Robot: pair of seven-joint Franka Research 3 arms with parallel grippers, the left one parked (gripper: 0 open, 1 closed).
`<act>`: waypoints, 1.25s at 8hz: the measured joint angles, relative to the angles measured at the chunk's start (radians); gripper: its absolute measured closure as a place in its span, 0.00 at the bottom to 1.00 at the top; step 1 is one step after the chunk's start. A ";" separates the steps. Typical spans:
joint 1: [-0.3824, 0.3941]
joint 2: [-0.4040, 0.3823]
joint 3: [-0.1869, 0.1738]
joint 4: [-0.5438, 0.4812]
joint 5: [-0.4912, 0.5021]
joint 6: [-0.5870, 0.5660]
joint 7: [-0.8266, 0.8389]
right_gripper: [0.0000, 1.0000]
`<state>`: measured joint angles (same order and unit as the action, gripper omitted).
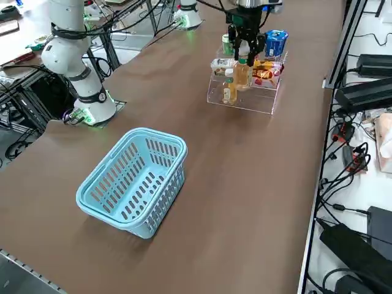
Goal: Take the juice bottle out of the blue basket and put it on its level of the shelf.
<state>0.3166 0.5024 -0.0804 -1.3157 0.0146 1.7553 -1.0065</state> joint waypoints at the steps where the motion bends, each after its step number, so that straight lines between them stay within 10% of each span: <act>1: 0.005 0.016 0.000 0.000 0.000 0.016 -0.055 0.45; 10: 0.094 0.119 0.001 0.001 -0.004 0.149 -0.309 0.45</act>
<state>0.4110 0.6211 -0.0797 -1.3147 0.0106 1.9039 -1.3151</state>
